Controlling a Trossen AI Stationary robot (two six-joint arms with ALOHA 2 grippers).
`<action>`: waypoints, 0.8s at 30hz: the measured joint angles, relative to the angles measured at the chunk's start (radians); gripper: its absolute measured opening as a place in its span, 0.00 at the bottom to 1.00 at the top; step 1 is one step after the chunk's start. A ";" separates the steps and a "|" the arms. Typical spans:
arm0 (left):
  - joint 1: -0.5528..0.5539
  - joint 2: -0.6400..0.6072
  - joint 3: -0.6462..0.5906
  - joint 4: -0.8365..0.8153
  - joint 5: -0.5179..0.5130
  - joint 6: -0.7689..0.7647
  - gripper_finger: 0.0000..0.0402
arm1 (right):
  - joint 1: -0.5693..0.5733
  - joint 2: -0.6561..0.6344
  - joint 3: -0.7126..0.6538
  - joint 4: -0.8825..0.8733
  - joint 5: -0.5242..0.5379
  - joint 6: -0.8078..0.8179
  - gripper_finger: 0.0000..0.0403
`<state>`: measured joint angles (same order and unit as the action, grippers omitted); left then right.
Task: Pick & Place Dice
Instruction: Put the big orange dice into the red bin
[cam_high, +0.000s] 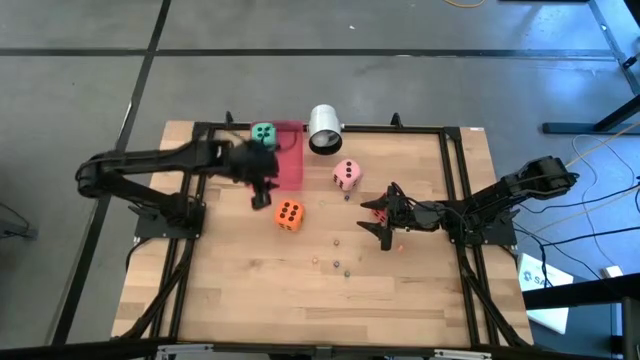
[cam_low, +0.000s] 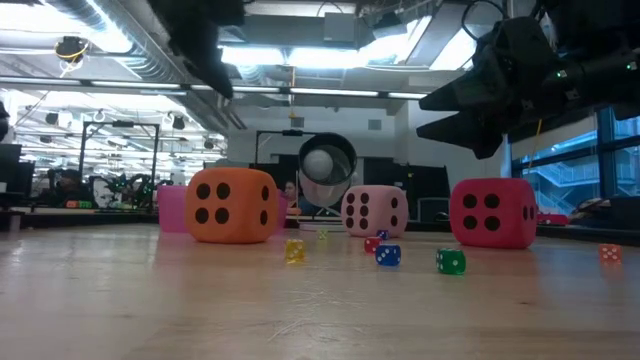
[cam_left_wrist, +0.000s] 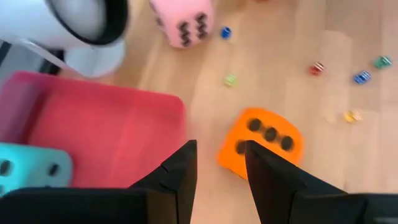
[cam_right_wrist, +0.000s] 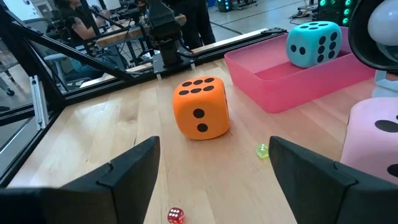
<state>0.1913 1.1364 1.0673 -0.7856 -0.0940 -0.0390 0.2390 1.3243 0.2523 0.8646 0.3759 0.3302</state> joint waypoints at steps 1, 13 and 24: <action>-0.038 -0.007 -0.016 0.001 -0.029 -0.029 0.32 | 0.000 0.000 0.000 0.000 0.000 0.000 0.74; -0.435 -0.011 -0.114 0.097 -0.311 -0.306 0.32 | 0.000 0.000 0.000 0.002 -0.002 0.036 0.74; -0.673 0.083 -0.114 0.197 -0.452 -0.374 0.32 | 0.000 0.000 0.000 0.001 -0.002 0.079 0.74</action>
<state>-0.4820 1.2191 0.9535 -0.5883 -0.5458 -0.4132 0.2390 1.3243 0.2523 0.8658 0.3737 0.4090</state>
